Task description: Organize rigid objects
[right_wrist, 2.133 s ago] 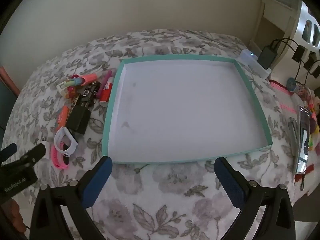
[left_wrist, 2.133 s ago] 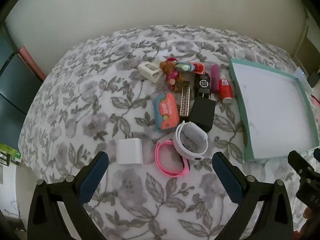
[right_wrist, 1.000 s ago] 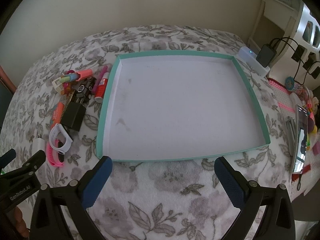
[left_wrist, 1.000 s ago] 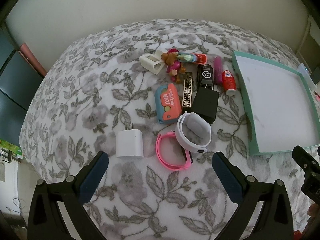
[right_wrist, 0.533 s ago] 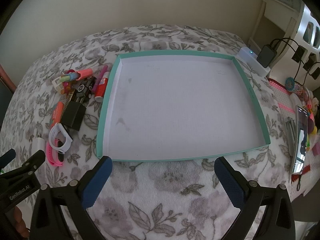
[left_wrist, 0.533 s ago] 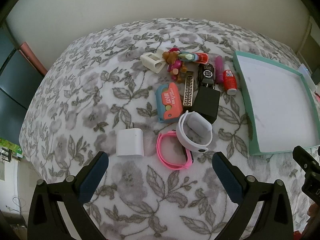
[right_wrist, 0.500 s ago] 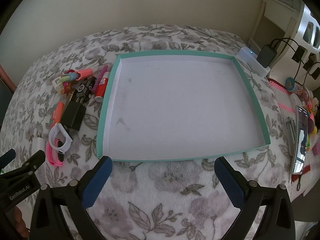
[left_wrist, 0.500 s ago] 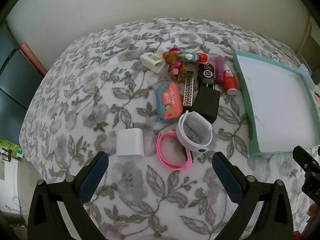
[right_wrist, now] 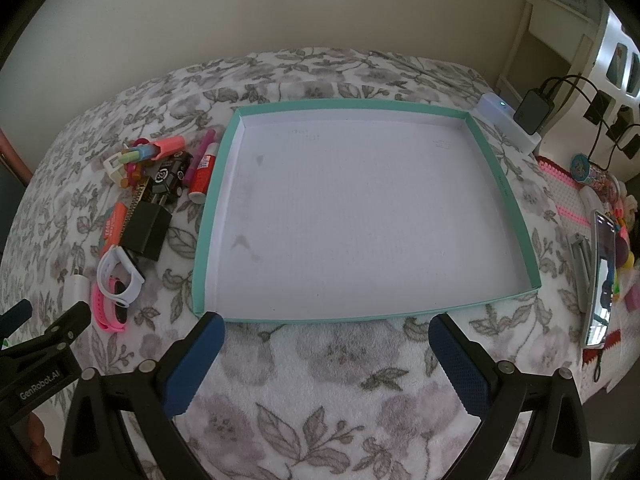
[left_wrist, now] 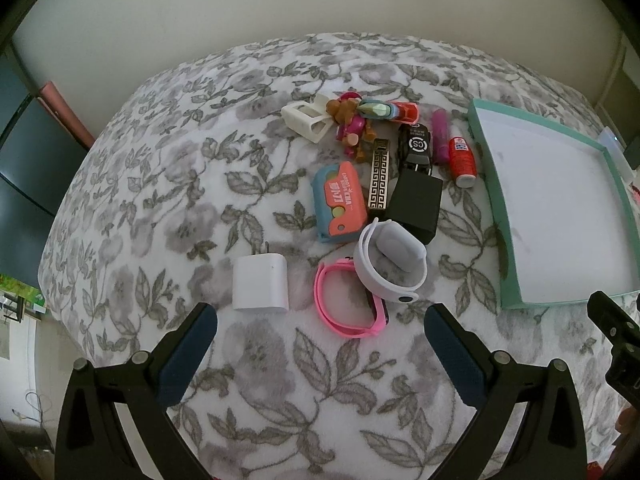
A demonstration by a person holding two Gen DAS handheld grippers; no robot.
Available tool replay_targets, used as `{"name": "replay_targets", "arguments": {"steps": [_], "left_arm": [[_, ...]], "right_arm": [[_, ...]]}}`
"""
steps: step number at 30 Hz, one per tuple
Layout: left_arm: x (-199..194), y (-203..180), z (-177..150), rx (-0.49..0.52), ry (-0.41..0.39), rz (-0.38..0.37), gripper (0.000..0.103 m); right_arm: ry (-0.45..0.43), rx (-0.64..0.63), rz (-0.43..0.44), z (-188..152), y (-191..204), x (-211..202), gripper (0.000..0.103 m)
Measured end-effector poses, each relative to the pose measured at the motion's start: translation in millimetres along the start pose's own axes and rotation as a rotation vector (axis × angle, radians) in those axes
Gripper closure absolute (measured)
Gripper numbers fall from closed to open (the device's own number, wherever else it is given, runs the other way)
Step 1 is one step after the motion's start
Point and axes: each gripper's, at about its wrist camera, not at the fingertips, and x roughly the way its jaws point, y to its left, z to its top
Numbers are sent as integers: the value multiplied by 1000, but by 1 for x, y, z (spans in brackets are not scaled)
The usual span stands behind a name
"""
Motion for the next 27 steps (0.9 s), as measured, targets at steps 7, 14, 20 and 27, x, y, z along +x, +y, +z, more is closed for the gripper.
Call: {"name": "replay_targets", "arguments": {"steps": [7,14,20,27], "left_arm": [[0,0,-1,-1,0,-1,0],[2,1,-1,-7,7,-10,0],[5,3,0,-13,18,-23,0],[4,36,10,-105,13,-47,0]], "right_arm": [[0,0,-1,0,0,0,0],[5,-6,-6,0,2,2,0],[12,-9,-9,1,3,2,0],[-30,-32,47,6,16,-7,0]]}}
